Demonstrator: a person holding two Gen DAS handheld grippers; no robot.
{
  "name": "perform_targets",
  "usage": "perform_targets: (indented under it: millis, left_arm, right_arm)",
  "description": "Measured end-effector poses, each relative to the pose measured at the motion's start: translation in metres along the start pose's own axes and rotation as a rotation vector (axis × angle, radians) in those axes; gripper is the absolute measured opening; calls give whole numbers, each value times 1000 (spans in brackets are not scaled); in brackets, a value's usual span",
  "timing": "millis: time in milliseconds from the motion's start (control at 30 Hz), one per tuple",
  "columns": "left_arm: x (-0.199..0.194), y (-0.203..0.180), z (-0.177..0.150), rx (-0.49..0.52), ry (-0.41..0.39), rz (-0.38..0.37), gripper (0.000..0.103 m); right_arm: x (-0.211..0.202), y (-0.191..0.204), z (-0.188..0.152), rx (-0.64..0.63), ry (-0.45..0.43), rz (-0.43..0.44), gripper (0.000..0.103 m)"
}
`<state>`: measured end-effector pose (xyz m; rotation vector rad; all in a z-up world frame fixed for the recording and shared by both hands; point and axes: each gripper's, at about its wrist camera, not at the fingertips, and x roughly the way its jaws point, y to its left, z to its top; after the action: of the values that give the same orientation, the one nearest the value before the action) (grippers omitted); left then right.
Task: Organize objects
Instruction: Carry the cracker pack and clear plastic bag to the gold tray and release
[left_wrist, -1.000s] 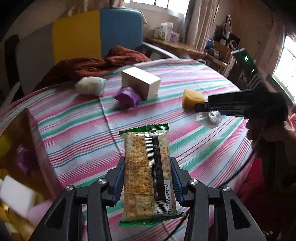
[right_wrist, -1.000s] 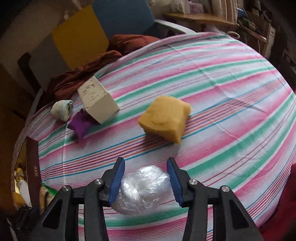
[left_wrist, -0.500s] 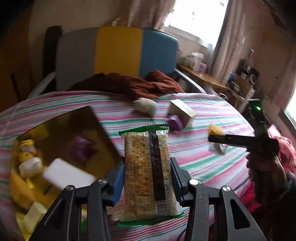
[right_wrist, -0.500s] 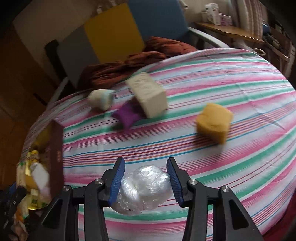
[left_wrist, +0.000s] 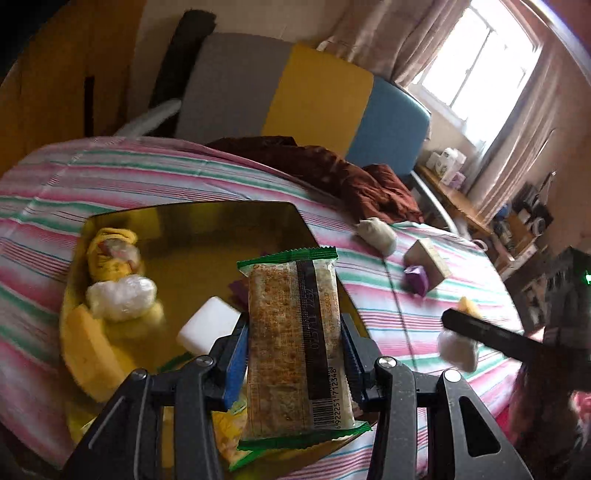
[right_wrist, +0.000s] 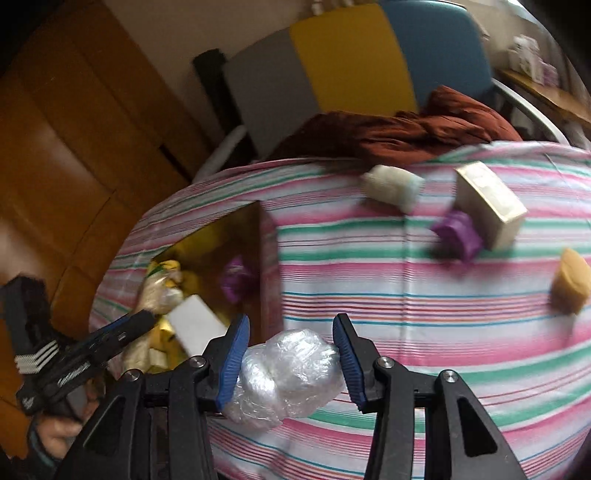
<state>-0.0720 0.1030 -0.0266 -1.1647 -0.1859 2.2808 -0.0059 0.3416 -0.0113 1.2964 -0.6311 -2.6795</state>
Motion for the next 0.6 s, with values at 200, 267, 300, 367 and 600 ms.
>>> perform_targets:
  millis: [200,267,300,367,600]
  left_arm:
    - [15,5,4,-69,18,-64,65]
    - [15,5,2,-70,22,-57,65]
    - [14,7,0,-69,22,-44,65]
    - [11,14,-3,-82,23,-29,65]
    - [-16,45,-8,-134,-21,44,67]
  right_arm:
    - [8,22,3,-29,15,8,47]
    - [13,27,4,-33,24,9,47]
    - [16,29,4,-36,30,11,47]
    - [23,35,4,-41,43,19,47]
    - [39,60,1,-62,82,82,49]
